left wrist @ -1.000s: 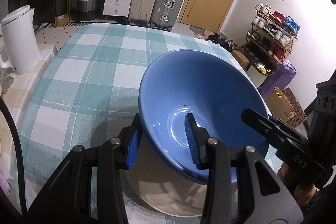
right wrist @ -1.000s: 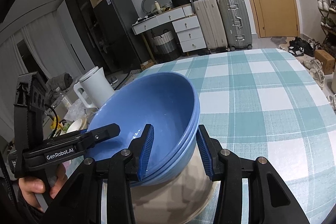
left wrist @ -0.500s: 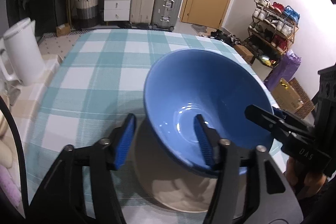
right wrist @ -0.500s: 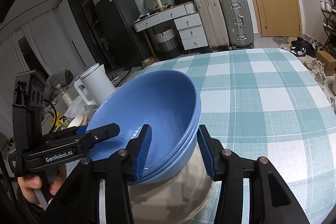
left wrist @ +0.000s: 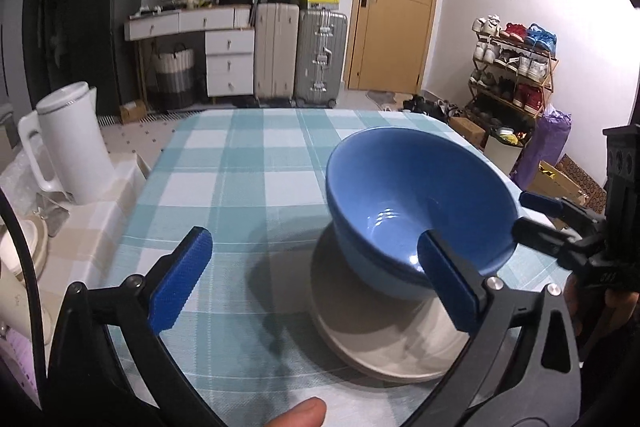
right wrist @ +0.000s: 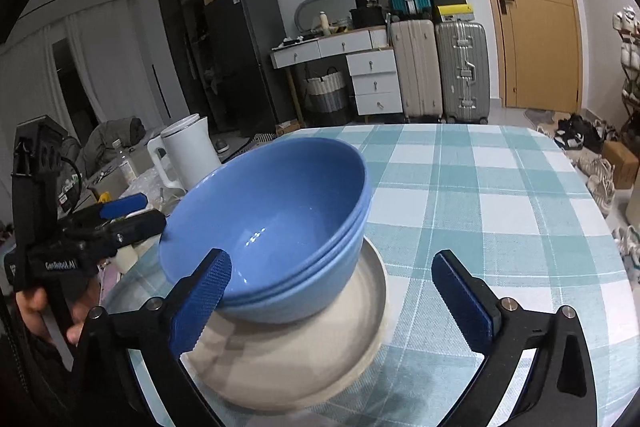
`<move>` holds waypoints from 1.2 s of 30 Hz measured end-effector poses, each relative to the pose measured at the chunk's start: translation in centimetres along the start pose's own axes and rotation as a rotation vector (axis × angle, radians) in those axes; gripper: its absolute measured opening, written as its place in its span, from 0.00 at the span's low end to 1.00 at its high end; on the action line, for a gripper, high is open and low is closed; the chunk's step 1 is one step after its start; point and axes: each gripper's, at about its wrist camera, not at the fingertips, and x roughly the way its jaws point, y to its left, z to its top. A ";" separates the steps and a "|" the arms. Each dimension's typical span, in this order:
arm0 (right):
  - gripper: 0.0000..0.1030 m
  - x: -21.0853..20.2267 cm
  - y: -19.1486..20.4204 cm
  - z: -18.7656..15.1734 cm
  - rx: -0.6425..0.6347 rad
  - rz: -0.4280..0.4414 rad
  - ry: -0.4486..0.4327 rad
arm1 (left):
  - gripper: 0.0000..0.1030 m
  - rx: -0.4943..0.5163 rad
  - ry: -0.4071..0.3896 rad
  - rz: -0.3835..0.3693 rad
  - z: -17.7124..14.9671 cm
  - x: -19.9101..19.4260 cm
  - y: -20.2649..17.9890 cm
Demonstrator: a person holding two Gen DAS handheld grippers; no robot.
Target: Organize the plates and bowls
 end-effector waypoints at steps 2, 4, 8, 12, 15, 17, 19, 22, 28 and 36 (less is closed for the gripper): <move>0.99 -0.6 -0.2 -0.2 -0.008 0.011 -0.016 | 1.00 0.005 -0.021 -0.013 -0.7 -0.9 0.3; 0.99 -1.1 -0.2 -0.5 -0.024 0.008 -0.030 | 1.00 -0.002 -0.029 -0.024 -1.3 -1.5 0.7; 0.99 -2.2 -0.5 -1.3 -0.049 0.009 -0.045 | 1.00 -0.022 -0.029 -0.043 -2.9 -2.5 1.4; 0.99 -2.9 -1.1 -2.1 -0.064 0.003 -0.050 | 1.00 -0.010 -0.038 -0.070 -4.4 -2.8 1.7; 0.99 -3.4 -1.6 -2.7 -0.071 0.002 -0.061 | 1.00 0.021 -0.055 -0.078 -5.5 -3.2 1.6; 0.99 -3.8 -1.7 -3.2 -0.078 0.007 -0.071 | 1.00 0.044 -0.067 -0.082 -6.1 -3.3 1.6; 0.99 -4.2 -1.8 -3.7 -0.091 0.015 -0.082 | 1.00 0.058 -0.080 -0.084 -6.5 -3.3 1.7; 0.99 -4.7 -1.9 -4.4 -0.111 0.032 -0.092 | 1.00 0.050 -0.090 -0.086 -6.7 -3.3 2.0; 0.99 -5.6 -2.5 -5.6 -0.125 0.028 -0.112 | 1.00 0.026 -0.106 -0.069 -6.9 -3.2 2.7; 1.00 -7.5 -3.4 -6.1 -0.088 0.058 -0.193 | 1.00 0.026 -0.128 -0.086 -6.8 -3.7 2.6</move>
